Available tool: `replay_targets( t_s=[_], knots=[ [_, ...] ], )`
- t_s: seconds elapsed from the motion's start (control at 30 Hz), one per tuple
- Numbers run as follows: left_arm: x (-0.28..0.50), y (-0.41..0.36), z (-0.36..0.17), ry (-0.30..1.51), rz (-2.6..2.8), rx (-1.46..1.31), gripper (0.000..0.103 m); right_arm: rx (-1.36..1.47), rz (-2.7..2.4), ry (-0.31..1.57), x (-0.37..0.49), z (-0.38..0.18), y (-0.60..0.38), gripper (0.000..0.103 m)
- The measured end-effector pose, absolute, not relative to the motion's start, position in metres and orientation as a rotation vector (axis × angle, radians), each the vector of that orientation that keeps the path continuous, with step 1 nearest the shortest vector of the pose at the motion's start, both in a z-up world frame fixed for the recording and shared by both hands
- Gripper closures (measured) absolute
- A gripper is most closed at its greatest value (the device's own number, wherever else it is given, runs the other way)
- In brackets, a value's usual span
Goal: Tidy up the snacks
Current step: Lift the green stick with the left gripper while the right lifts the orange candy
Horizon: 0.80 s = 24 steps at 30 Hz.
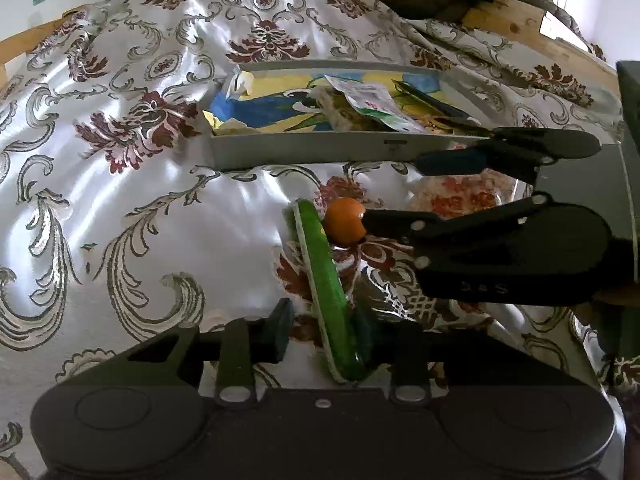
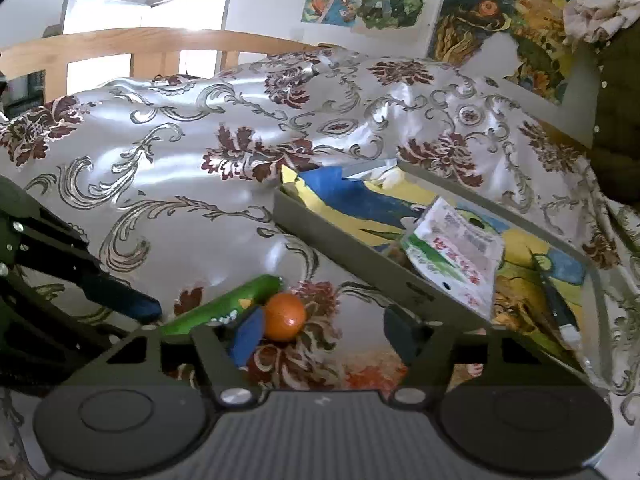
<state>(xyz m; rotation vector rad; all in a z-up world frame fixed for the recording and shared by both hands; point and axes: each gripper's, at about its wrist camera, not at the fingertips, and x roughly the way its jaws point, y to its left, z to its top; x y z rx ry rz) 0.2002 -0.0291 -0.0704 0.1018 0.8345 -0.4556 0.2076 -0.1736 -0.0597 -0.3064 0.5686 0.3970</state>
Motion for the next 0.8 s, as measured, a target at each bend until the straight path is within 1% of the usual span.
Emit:
replay_targets(
  t_s=[0.1, 0.17, 0.53, 0.6, 0.67, 0.7, 0.77, 0.8],
  knots=[
    [0.202, -0.031, -0.074, 0.848, -0.441, 0.110, 0.066, -0.299, 0.401, 0.602, 0.214, -0.065, -0.169, 0.039],
    [0.203, -0.031, -0.075, 0.848, -0.438, 0.111, 0.066, -0.308, 0.405, 0.620, 0.217, -0.069, -0.166, 0.044],
    [0.205, -0.033, -0.077, 0.853, -0.436, 0.118, 0.065, -0.305, 0.415, 0.669, 0.225, -0.079, -0.155, 0.046],
    [0.205, -0.032, -0.077, 0.853, -0.437, 0.117, 0.065, -0.293, 0.422, 0.672, 0.226, -0.079, -0.154, 0.051],
    [0.205, -0.032, -0.077, 0.849, -0.436, 0.116, 0.067, -0.279, 0.434, 0.676, 0.228, -0.079, -0.154, 0.061],
    [0.205, -0.032, -0.077, 0.847, -0.434, 0.117, 0.068, -0.279, 0.437, 0.676, 0.228, -0.079, -0.153, 0.062],
    [0.204, -0.033, -0.076, 0.842, -0.431, 0.120, 0.073, -0.279, 0.439, 0.674, 0.227, -0.079, -0.151, 0.065],
    [0.204, -0.033, -0.076, 0.839, -0.433, 0.120, 0.077, -0.274, 0.440, 0.676, 0.227, -0.080, -0.151, 0.066]
  ],
)
